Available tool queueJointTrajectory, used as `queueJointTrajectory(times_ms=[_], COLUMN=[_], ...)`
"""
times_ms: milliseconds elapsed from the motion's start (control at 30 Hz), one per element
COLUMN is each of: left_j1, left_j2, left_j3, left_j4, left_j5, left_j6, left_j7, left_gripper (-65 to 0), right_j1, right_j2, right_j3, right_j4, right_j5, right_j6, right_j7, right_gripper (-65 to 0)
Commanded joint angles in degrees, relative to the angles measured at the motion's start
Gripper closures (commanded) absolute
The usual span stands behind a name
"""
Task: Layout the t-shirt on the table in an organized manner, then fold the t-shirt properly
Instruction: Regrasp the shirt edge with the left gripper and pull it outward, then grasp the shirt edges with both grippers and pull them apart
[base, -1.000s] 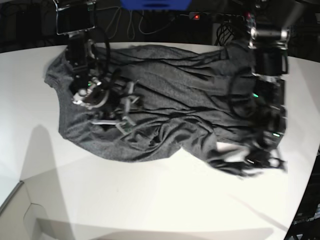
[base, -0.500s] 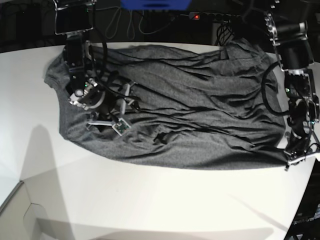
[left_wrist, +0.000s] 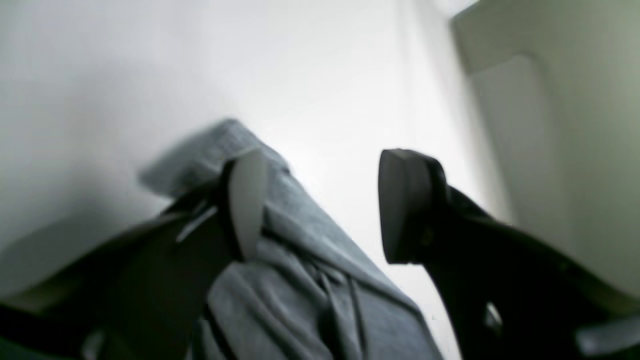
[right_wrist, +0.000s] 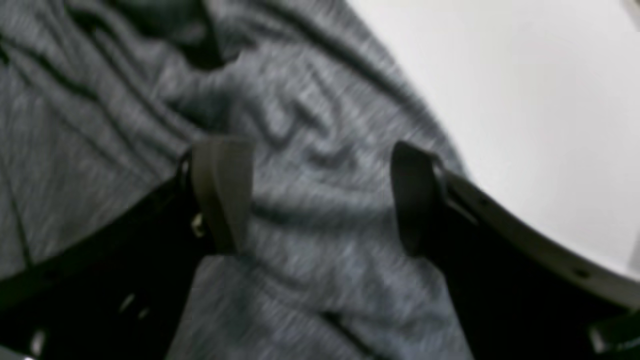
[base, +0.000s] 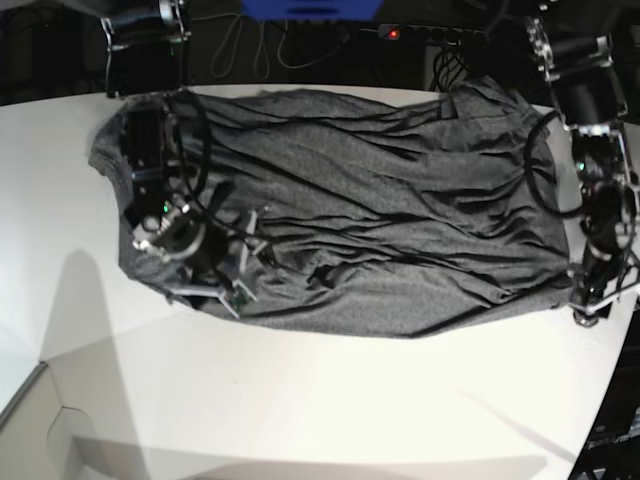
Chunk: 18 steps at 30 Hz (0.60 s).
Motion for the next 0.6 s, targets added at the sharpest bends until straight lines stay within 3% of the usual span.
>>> queueJointTrajectory(times_ms=[0, 100, 233, 367, 567], left_j1=[0.09, 4.48, 10.28, 12.22, 12.31], left_j2=[-0.87, -0.17, 4.58, 7.21, 7.48], left_j3=[-0.38, -0.29, 0.15, 1.99, 4.37], left_j4=[3.23, 8.33, 12.37, 11.41, 7.98], left_j5=[-1.09, -3.03, -2.50, -2.33, -0.04], left_j6=[-0.32, -0.32, -0.32, -0.32, -0.32], left_j7=[-0.87, -0.87, -0.87, -0.78, -0.78], left_gripper=[-34.8, -34.8, -34.8, -34.8, -34.8], right_j1=[2.26, 5.43, 10.08, 15.89, 21.51], right_j2=[-0.19, -0.37, -0.81, -0.89, 0.69], right_j3=[0.17, 0.17, 0.17, 0.17, 0.08], right_j4=[-0.33, -5.34, -14.05, -24.68, -40.42], right_j5=[0.71, 0.71, 0.71, 0.71, 0.71], right_j6=[-0.03, -0.03, -0.03, -0.03, -0.03], right_j7=[1.27, 1.27, 1.27, 1.79, 11.02], right_gripper=[-41.2, -26.6, -2.1, 0.0, 0.0])
